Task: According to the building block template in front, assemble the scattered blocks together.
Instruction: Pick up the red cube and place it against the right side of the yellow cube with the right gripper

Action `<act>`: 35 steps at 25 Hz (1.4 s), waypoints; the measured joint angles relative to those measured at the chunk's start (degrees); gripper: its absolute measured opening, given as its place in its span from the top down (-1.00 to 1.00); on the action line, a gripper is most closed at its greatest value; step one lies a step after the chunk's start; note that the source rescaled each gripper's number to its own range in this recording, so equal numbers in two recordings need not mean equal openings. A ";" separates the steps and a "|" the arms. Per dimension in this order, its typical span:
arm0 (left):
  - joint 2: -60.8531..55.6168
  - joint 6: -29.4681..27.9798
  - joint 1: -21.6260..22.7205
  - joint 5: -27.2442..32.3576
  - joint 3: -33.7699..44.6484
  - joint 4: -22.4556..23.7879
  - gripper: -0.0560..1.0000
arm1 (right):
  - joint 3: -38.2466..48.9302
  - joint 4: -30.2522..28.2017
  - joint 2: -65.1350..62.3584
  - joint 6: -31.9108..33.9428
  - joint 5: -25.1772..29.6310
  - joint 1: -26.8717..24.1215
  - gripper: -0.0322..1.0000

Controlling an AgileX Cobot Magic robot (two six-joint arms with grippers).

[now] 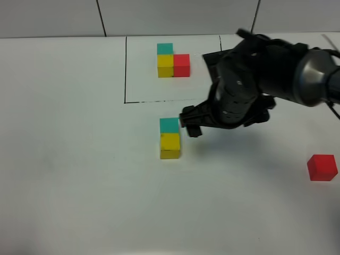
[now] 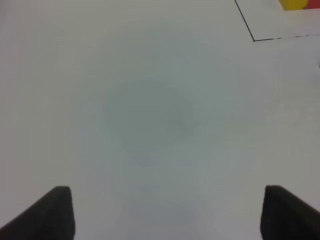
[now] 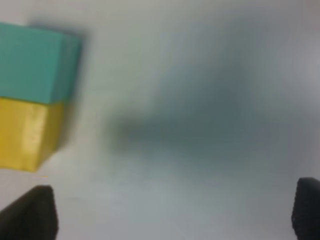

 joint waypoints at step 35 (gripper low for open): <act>0.00 0.06 0.00 0.00 0.00 0.00 -0.65 | 27.28 15.02 -9.14 -36.19 -11.43 -37.37 -0.89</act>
